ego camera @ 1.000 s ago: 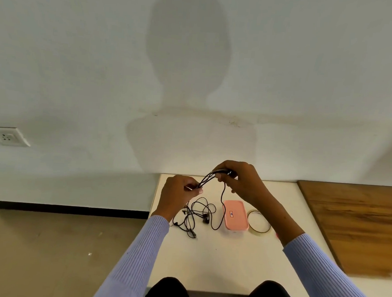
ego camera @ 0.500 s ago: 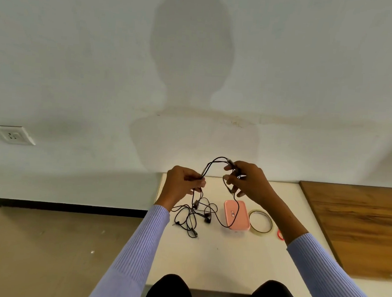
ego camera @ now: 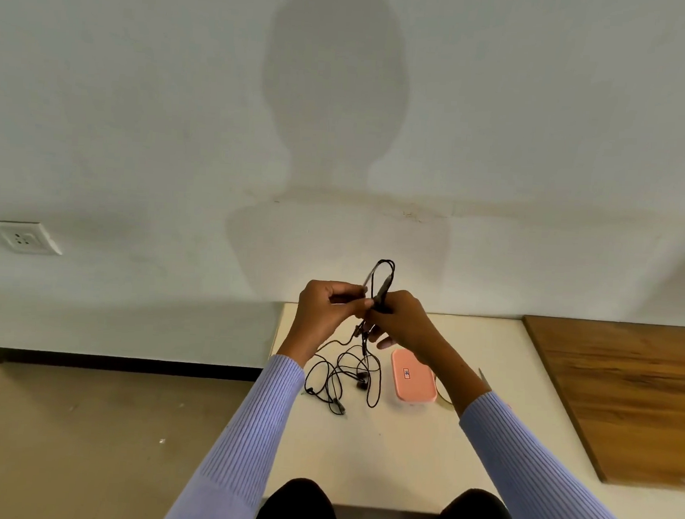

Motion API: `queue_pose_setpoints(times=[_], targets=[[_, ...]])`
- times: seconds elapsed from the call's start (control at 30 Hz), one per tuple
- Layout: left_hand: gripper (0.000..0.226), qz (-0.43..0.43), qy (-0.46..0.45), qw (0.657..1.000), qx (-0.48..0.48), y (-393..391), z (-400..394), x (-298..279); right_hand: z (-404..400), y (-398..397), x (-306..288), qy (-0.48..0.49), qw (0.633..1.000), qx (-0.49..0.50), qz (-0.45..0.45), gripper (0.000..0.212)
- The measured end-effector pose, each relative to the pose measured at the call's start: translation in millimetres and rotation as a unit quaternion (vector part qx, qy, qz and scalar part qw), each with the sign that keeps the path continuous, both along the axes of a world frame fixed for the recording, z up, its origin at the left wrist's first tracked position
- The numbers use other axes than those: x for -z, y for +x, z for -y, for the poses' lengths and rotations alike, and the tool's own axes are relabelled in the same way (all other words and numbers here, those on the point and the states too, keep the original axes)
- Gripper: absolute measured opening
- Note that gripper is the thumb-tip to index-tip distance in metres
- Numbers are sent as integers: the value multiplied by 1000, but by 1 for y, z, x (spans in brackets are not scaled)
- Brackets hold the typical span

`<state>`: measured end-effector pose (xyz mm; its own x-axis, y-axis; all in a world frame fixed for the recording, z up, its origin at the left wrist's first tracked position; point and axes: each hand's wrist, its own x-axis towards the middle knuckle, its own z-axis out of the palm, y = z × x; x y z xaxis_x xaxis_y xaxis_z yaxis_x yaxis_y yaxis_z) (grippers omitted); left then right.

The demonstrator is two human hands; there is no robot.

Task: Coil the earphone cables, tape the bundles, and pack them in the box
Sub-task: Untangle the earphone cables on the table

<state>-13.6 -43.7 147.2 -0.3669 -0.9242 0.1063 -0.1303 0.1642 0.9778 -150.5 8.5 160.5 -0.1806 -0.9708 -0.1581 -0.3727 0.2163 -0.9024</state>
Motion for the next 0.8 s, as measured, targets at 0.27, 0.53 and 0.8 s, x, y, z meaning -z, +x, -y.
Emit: queue_pose_setpoints(times=[0.27, 0.53, 0.8], targets=[[60, 126, 29, 988, 82, 18, -4, 33, 2, -2, -17, -36, 999, -25, 24, 16], [5, 137, -6, 991, 5, 2, 1, 59, 1, 0, -36, -117, 990, -29, 70, 15], [8, 251, -59, 963, -81, 41, 24, 69, -27, -53, -27, -123, 988, 65, 69, 12]])
